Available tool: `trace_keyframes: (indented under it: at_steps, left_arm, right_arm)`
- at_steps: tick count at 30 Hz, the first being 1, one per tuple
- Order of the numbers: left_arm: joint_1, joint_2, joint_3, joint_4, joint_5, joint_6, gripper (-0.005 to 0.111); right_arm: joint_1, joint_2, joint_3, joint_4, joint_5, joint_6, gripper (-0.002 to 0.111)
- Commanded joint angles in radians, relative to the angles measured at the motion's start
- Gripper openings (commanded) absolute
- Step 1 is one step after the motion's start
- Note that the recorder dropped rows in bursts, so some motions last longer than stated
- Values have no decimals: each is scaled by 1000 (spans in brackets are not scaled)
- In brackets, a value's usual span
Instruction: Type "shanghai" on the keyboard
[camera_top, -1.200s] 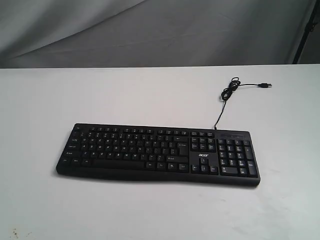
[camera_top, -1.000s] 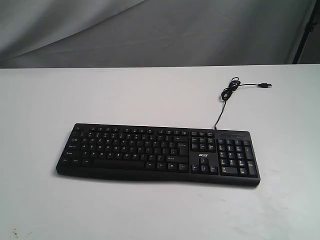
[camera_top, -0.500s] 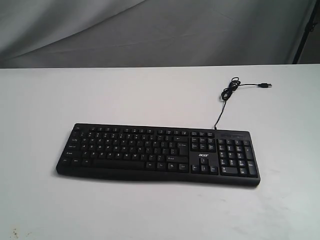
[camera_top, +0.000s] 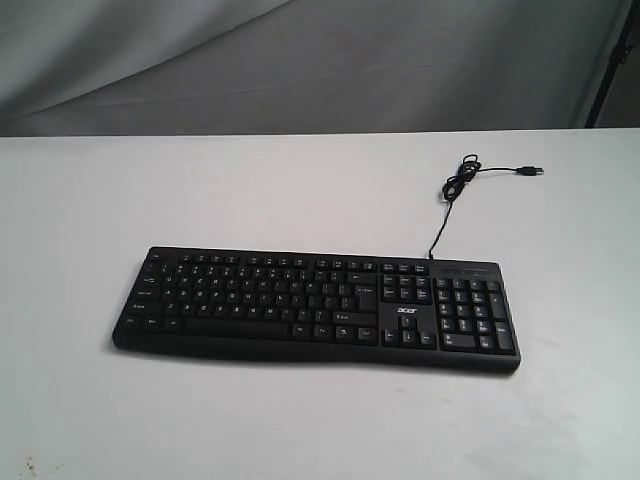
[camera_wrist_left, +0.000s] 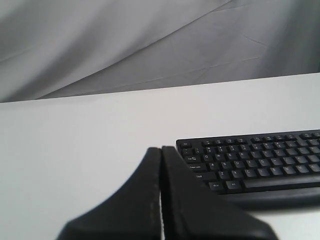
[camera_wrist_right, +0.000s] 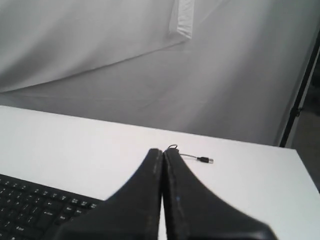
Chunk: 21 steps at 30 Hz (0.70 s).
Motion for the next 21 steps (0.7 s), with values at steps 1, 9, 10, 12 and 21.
trace_keyframes:
  at_steps: [1,9,10,12,21]
  left_arm:
    - [-4,-3,4,1,-3,-3,0]
    - [-4,-3,4,1,-3,-3,0]
    - [-4,-3,4,1,-3,-3,0]
    - [-4,-3,4,1,-3,-3,0]
    - [-4,-3,4,1,-3,-3,0]
  right_arm:
    - [-2,83,-6,-12,3,132,0]
    - [81,102,-6,-35,8,282,0]
    - [91,107,-6,-35,8,282,0]
    - [116,126,-6,-26,-7,282,0]
    - [394,483,-196,-28,-22,164,0]
